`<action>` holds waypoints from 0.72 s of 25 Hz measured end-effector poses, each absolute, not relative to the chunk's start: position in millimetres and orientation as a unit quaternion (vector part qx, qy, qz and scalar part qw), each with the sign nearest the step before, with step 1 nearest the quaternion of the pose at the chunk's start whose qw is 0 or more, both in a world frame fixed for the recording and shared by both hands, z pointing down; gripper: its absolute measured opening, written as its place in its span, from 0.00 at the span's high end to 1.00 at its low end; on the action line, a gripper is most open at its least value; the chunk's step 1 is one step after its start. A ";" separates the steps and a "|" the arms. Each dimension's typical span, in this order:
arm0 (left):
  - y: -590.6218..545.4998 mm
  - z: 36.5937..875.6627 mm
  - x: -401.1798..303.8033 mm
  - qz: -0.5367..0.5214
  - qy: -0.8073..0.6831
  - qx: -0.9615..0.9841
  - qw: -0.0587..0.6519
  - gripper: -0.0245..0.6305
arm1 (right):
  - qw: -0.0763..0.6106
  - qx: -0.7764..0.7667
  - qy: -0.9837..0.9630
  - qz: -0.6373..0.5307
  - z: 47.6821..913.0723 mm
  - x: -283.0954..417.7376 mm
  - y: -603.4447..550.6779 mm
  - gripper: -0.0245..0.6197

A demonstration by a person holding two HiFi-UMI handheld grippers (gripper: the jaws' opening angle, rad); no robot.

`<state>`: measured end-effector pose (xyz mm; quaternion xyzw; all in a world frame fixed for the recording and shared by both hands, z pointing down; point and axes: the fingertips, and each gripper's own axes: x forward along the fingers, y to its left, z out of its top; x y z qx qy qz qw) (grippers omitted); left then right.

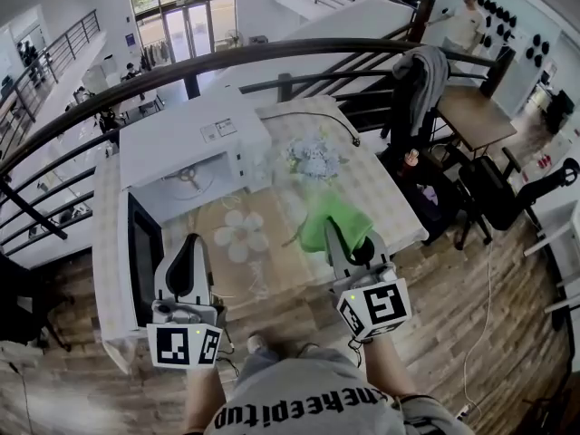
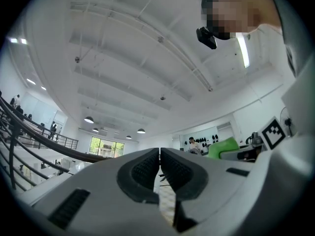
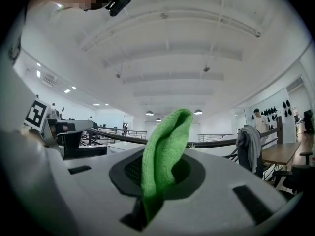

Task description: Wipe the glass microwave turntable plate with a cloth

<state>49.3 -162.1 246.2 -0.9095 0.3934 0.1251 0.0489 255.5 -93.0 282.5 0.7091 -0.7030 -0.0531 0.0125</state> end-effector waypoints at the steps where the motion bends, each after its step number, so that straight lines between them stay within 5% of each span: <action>1: -162.6 245.9 49.6 0.125 0.393 -0.909 0.050 0.95 | 0.012 0.710 -0.701 -0.058 279.6 256.0 -92.0 0.90; 18: -158.4 243.6 49.3 0.122 0.392 -0.910 0.056 0.95 | 0.002 0.716 -0.694 -0.083 264.7 253.7 -81.8 0.90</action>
